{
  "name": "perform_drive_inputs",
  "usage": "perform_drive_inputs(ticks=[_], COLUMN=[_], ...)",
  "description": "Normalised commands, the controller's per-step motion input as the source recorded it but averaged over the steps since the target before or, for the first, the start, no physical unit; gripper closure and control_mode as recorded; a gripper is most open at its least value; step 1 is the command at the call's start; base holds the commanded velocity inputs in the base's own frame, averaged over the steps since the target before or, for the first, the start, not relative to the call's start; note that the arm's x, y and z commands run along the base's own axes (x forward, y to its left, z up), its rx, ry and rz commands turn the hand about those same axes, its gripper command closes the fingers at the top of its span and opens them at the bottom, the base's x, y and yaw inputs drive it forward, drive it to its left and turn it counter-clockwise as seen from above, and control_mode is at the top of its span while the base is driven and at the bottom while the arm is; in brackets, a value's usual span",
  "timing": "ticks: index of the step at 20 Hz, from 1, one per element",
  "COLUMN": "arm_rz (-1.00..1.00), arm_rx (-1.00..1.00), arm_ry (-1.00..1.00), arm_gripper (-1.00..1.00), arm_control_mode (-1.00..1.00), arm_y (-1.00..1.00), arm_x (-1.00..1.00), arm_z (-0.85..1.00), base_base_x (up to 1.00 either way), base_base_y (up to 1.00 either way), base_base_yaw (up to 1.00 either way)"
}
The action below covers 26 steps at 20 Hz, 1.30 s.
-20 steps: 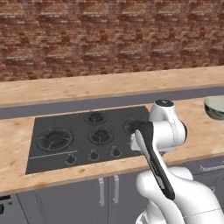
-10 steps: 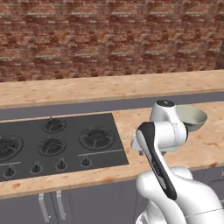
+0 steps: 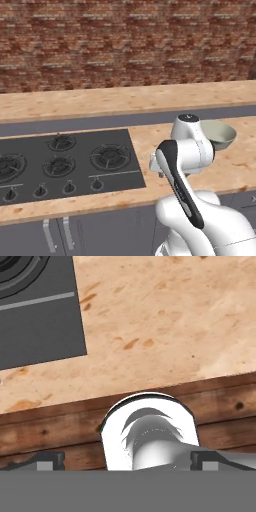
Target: Pick the cup and bowl from the counter and place them on the counter next to the sink.
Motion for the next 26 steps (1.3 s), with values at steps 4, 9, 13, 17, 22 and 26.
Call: perform_drive_inputs(ticks=[4, 9, 13, 17, 22, 26], arm_rz=[0.0, 0.0, 0.0, 0.0, 0.0, 0.0], arm_rx=[0.0, 0.0, 0.0, 0.0, 0.0, 0.0], arm_ry=[0.0, 0.0, 0.0, 0.0, 0.0, 0.0], arm_gripper=[-1.0, -1.0, -1.0, -1.0, -1.0, -1.0], arm_control_mode=[1.0, 1.0, 1.0, 1.0, 1.0, 1.0], arm_y=[0.0, 0.0, 0.0, 0.0, 0.0, 0.0], arm_x=[0.0, 0.0, 0.0, 0.0, 0.0, 0.0], arm_z=[0.0, 0.0, 0.0, 0.0, 0.0, 0.0], base_base_x=[-0.65, -0.77, 0.29, 0.61, 0.48, 0.68], base_base_y=[-0.98, -0.72, -0.61, -0.47, -0.29, 0.0], base_base_yaw=[-0.15, -0.17, -0.15, -0.15, -0.01, 0.02])
